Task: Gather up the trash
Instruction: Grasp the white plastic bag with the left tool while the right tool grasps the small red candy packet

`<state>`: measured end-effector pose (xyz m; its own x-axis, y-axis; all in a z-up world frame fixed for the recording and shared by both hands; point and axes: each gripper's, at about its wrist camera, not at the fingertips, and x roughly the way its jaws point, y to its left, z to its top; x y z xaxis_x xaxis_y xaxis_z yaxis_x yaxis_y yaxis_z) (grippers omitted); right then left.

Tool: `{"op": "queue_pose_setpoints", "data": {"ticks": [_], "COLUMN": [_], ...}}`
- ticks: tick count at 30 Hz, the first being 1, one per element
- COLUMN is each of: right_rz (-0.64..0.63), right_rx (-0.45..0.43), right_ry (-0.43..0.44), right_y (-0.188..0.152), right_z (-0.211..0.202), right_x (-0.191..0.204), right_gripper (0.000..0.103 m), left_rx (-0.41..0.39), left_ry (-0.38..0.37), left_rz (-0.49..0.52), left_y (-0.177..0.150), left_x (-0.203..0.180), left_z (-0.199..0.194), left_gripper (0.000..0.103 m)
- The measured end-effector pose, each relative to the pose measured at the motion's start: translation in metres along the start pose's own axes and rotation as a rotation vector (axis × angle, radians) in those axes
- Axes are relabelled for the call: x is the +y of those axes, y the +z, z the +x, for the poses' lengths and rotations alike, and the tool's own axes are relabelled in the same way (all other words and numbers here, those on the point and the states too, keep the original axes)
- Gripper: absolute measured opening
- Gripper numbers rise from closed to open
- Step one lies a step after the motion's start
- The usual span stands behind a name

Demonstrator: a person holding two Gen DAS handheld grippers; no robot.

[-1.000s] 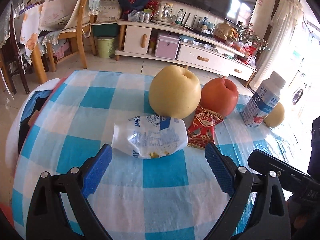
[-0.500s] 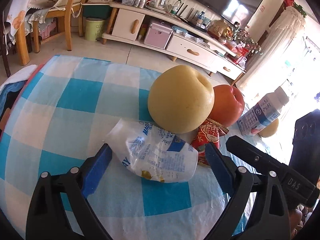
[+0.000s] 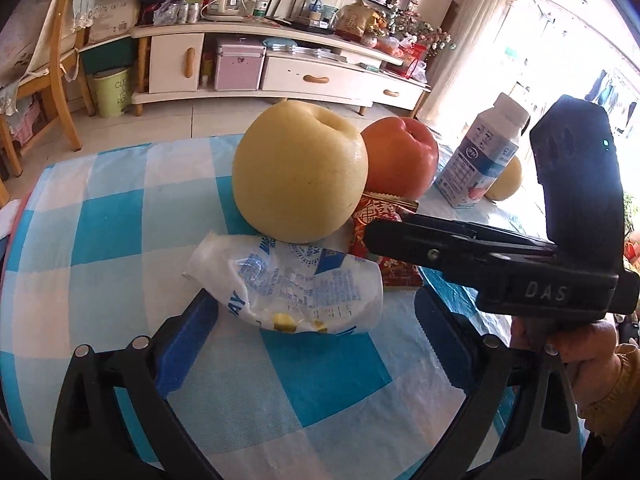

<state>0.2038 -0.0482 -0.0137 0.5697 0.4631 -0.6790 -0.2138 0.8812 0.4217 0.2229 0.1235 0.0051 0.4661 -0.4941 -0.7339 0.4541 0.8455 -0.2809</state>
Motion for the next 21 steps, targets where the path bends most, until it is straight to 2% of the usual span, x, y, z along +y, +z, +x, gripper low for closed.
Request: {"op": "queue_pose_setpoints", "data": {"ticks": [4, 8, 17, 19, 21], "right_rz": [-0.054, -0.070, -0.082, -0.087, -0.082], "right_rx": [0.003, 0.024, 0.057, 0.071, 0.080], "right_ry": [-0.037, -0.027, 0.043, 0.059, 0.072], "right_y": [0.000, -0.001, -0.013, -0.016, -0.021], "right_z": [0.006, 0.009, 0.001, -0.002, -0.007], "right_x": [0.008, 0.010, 0.010, 0.011, 0.010], "right_gripper": [0.066, 0.043, 0.040, 0.039, 0.038], "left_rx": [-0.001, -0.002, 0.023, 0.035, 0.048], "left_ry": [-0.024, -0.019, -0.001, -0.009, 0.010], "left_rz": [0.001, -0.002, 0.050, 0.068, 0.079], "left_y": [-0.001, -0.002, -0.006, -0.009, -0.012], "left_x": [0.000, -0.006, -0.026, -0.034, -0.040], "left_z": [0.000, 0.002, 0.005, 0.004, 0.003], "left_gripper": [0.098, 0.098, 0.097, 0.090, 0.089]}}
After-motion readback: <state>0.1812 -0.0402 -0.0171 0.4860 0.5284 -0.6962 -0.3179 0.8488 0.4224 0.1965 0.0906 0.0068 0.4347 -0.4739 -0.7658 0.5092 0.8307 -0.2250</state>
